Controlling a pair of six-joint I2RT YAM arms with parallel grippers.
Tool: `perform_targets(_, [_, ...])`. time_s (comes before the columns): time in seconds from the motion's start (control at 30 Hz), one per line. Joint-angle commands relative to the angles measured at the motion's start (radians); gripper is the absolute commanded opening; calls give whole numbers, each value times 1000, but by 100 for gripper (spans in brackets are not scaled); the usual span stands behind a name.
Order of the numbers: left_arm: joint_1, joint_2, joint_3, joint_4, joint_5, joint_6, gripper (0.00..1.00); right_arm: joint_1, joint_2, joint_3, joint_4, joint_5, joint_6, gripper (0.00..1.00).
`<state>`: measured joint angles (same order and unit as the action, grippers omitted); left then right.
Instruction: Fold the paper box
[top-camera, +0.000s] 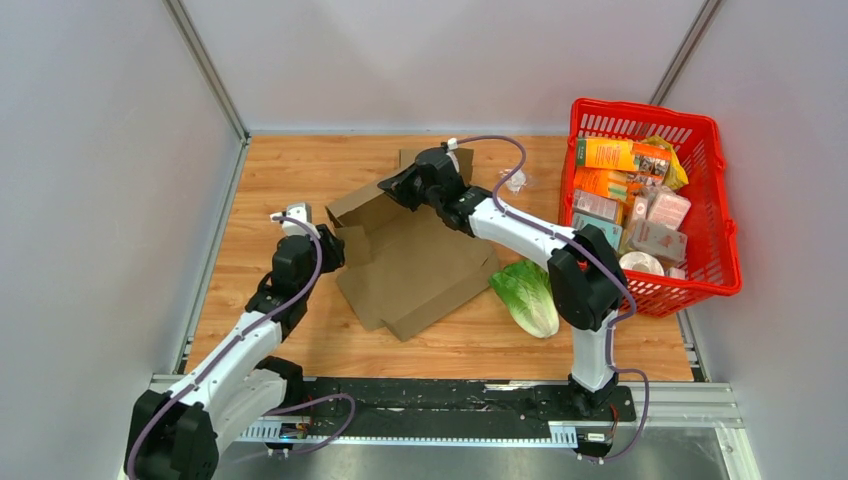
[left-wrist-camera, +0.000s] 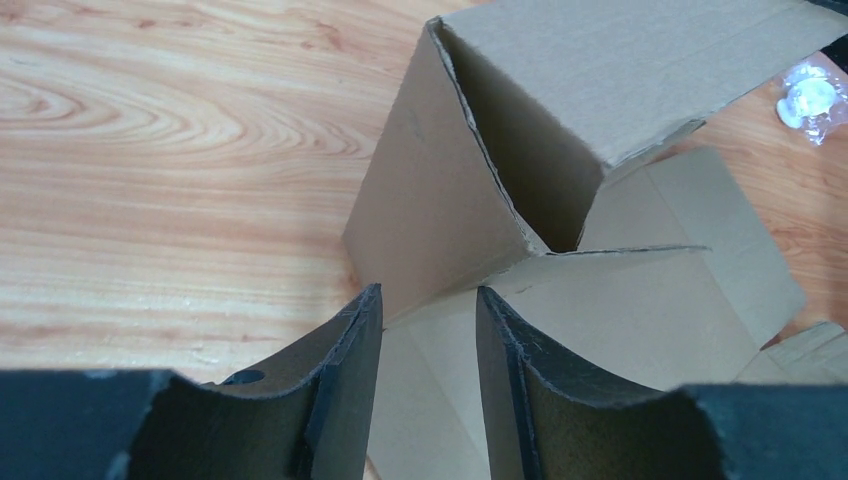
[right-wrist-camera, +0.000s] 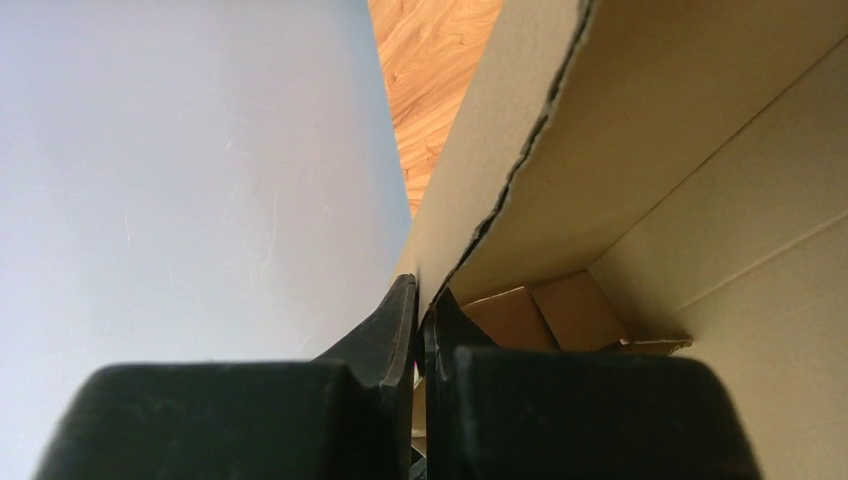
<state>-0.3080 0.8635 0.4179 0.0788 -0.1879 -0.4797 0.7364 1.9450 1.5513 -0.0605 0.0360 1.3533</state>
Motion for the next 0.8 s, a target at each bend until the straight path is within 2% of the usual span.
perform_targets(0.0, [0, 38, 7, 156, 15, 41, 47, 17, 26, -26, -25, 44, -77, 3])
perform_targets(0.13, [0, 49, 9, 184, 36, 49, 43, 27, 34, -39, -16, 53, -76, 0])
perform_targets(0.23, [0, -26, -30, 150, 58, 47, 43, 17, 31, -65, -10, 44, -72, 1])
perform_targets(0.37, [0, -179, -122, 69, -65, -5, 47, 4, -4, -80, -18, 73, -92, 9])
perform_targets(0.47, [0, -234, -162, 62, -123, -22, 50, 11, -6, -83, -22, 76, -92, 9])
perform_targets(0.57, [0, -172, -146, 102, -134, -2, 51, 20, 14, -85, -33, 80, -91, 8])
perform_targets(0.63, [-2, -133, -108, 118, -119, 25, 51, 24, 17, -97, -24, 82, -91, 3])
perform_targets(0.77, [0, -26, -85, 257, -56, 56, 51, 40, 22, -115, -18, 103, -94, 0])
